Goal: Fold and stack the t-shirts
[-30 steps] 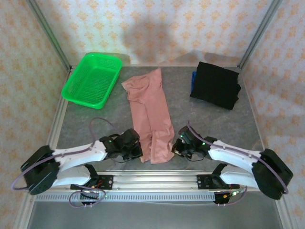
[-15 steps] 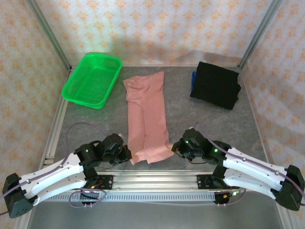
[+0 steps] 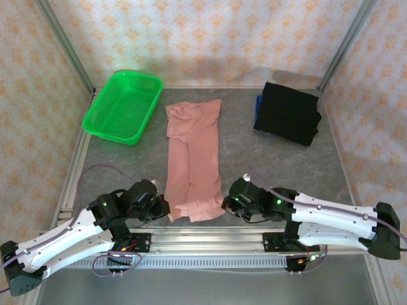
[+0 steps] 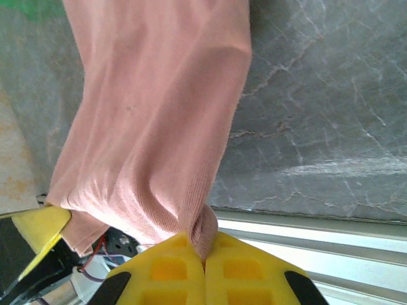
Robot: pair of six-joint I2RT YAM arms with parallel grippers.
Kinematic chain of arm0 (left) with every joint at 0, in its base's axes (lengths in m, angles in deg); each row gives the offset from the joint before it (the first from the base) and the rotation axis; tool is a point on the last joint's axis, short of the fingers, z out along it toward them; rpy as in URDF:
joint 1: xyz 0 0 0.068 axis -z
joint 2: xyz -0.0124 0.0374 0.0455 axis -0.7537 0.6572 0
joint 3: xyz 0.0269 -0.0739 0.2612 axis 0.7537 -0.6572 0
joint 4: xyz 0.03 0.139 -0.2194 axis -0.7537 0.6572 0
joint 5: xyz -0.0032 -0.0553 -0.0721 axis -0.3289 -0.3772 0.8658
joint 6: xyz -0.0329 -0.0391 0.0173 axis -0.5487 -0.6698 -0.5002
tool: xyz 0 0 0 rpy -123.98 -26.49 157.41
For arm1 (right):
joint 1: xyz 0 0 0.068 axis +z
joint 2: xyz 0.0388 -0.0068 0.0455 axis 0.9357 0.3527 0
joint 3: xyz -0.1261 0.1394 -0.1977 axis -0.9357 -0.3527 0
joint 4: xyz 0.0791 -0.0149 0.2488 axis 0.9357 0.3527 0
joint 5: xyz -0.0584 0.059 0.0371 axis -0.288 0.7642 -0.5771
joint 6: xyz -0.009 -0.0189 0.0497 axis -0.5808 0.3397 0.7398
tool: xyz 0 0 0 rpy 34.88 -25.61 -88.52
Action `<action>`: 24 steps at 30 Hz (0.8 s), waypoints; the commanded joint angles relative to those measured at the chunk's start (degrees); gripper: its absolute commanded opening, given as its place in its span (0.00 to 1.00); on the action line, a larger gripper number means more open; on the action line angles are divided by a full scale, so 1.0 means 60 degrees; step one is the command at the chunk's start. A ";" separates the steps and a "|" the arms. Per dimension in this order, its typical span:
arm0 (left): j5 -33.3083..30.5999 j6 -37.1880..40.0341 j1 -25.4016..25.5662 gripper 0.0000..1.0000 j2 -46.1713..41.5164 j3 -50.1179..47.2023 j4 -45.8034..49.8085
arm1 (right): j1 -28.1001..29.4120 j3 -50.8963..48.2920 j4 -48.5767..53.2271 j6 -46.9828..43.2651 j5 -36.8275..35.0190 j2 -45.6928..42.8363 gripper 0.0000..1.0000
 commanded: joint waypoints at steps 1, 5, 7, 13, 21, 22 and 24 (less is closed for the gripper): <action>-0.0342 -0.0043 0.0079 0.00 0.0093 0.0875 0.0304 | 0.0016 0.0823 0.0680 -0.0007 -0.1141 -0.0036 0.00; -0.0130 0.0419 -0.0404 0.00 0.1129 0.1728 0.0118 | -0.0763 0.1246 0.0665 -0.0494 -0.0912 0.0123 0.00; 0.0386 0.0733 -0.1041 0.00 0.1666 0.1855 -0.0184 | -0.1242 0.1556 0.0724 -0.0940 -0.0676 0.0376 0.00; 0.1534 0.2018 -0.2892 0.00 0.3051 0.2878 -0.0384 | -0.2651 0.2852 0.0967 -0.2397 0.0456 0.1767 0.00; 0.2379 0.3328 -0.4523 0.00 0.4692 0.3815 -0.0307 | -0.4270 0.4779 0.1493 -0.4184 0.1473 0.3900 0.00; 0.2441 0.3437 -0.4676 0.00 0.4829 0.3857 -0.0325 | -0.4415 0.4928 0.1515 -0.4321 0.1609 0.4107 0.00; 0.2527 0.3765 -0.4935 0.00 0.5217 0.4024 -0.0298 | -0.4702 0.5252 0.1523 -0.4593 0.1863 0.4570 0.00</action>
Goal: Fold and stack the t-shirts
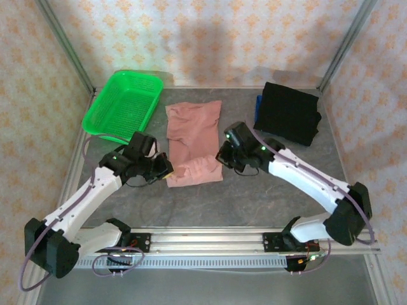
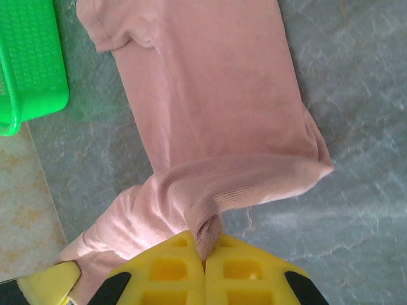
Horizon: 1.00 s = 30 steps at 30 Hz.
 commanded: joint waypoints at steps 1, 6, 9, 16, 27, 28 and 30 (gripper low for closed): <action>0.0449 0.1022 -0.0428 0.00 0.0505 0.0411 0.0046 | -0.0455 0.0640 0.0448 -0.1032 0.0616 0.0654 0.00; 0.0530 0.1564 -0.0969 0.00 0.1454 0.0557 -0.0161 | -0.0987 0.1543 0.0804 -0.1702 0.0962 0.1761 0.00; 0.0537 0.1900 -0.1229 0.00 0.2071 0.0883 -0.0189 | -0.1229 0.2083 0.0969 -0.2037 0.1116 0.2398 0.00; 0.0567 0.2548 -0.1607 0.00 0.3634 0.1947 -0.0180 | -0.1717 0.3236 0.1544 -0.2692 0.1338 0.3858 0.00; 0.0583 0.3281 -0.1943 0.00 0.6206 0.3282 -0.0323 | -0.2025 0.4676 0.1840 -0.3040 0.1395 0.6045 0.00; 0.0642 0.3281 -0.1992 0.00 0.6433 0.3368 -0.0384 | -0.2041 0.4845 0.1868 -0.3047 0.1419 0.6287 0.00; 0.0687 0.3244 -0.2060 0.00 0.6826 0.3592 -0.0480 | -0.2062 0.5197 0.1871 -0.3056 0.1463 0.6743 0.01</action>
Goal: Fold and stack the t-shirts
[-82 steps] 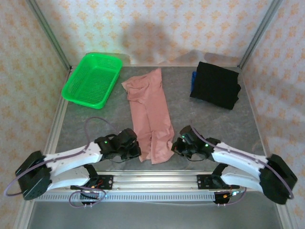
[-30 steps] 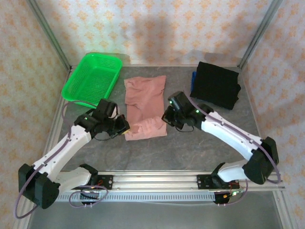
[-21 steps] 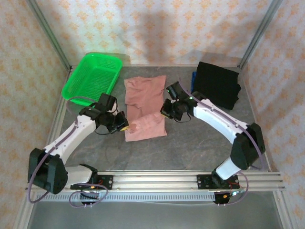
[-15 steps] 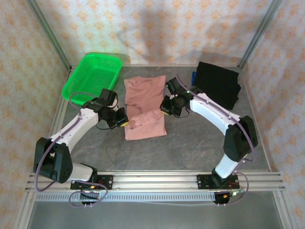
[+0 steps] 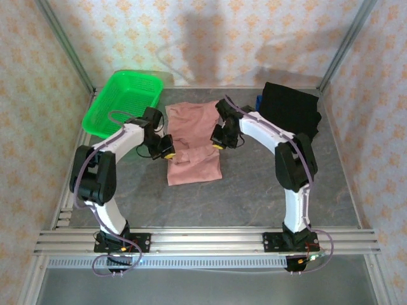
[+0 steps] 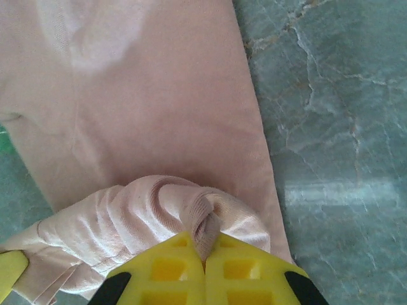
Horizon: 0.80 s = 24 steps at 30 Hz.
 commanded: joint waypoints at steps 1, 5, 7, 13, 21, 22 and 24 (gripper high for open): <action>0.0204 0.0276 -0.0223 0.00 0.0548 0.0585 -0.0167 | -0.0093 0.0812 0.0278 -0.0191 0.0050 0.0784 0.03; 0.0370 0.0174 -0.0231 0.12 0.0974 0.1350 -0.0223 | -0.0228 0.1597 -0.0150 0.0029 0.0289 0.1458 0.32; 0.0452 -0.0122 -0.0220 0.34 0.0875 0.1752 -0.0225 | -0.0324 0.1925 -0.0577 0.0163 0.0566 0.1491 0.42; 0.0236 -0.0443 -0.0221 0.66 -0.0764 0.2076 -0.0412 | -0.0338 0.0772 -0.1696 0.0020 0.0132 -0.0694 0.65; 0.0260 -0.0636 -0.0221 0.85 -0.4083 -0.0310 -0.0408 | -0.0213 -0.3881 -0.3331 0.0502 0.0170 -0.4613 0.84; 0.0233 -0.0715 -0.0230 0.86 -0.4520 -0.0801 -0.0434 | -0.0128 -0.4407 -0.3485 0.0602 0.0150 -0.4981 0.85; 0.0294 -0.0822 -0.0217 0.87 -0.5132 -0.1647 -0.0461 | 0.0058 -0.5317 -0.3850 0.0828 0.0114 -0.5560 0.86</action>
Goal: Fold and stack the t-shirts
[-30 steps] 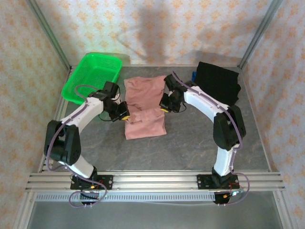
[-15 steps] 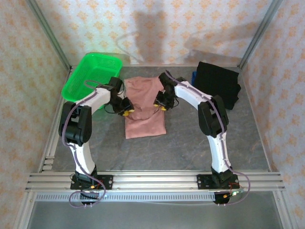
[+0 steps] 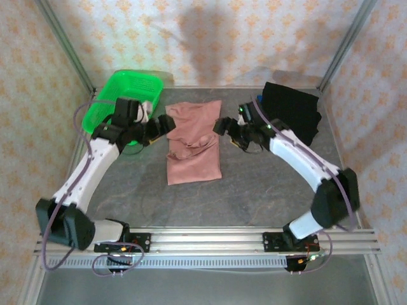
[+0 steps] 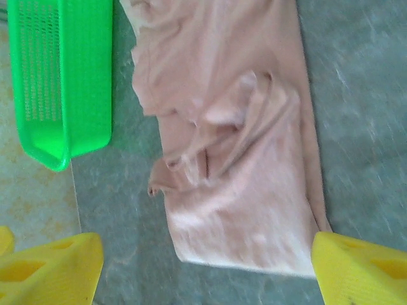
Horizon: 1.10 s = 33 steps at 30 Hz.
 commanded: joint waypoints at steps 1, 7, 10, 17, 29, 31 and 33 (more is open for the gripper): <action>0.0084 -0.0295 -0.0042 0.87 -0.0644 -0.1570 0.0262 | 0.0373 -0.1642 -0.0886 0.0526 -0.0189 -0.0506 0.85; 0.0157 -0.0665 -0.0047 0.87 -0.2006 -0.3917 0.0049 | 0.0913 -0.3519 -0.1998 0.1242 -0.0236 -0.1057 0.86; 0.0229 -0.0773 -0.0048 0.87 -0.2222 -0.4588 -0.0064 | 0.1083 -0.3904 -0.2387 0.1442 -0.0247 -0.0973 0.85; 0.0218 -0.0907 -0.0046 0.79 -0.1899 -0.5346 -0.0608 | 0.1334 -0.4150 -0.2990 0.1708 -0.0230 -0.0308 0.83; 0.0353 -0.0795 0.0085 0.28 0.0585 -0.3919 -0.1398 | 0.1858 -0.3417 -0.3366 0.2122 -0.0521 0.0629 0.66; 0.0344 -0.0733 0.0158 0.21 0.1247 -0.3465 -0.1420 | 0.1988 -0.3244 -0.3512 0.2198 -0.0464 0.0837 0.61; 0.0366 -0.0743 0.0262 0.16 0.1936 -0.3054 -0.1565 | 0.2177 -0.2985 -0.3641 0.2243 -0.0410 0.1071 0.55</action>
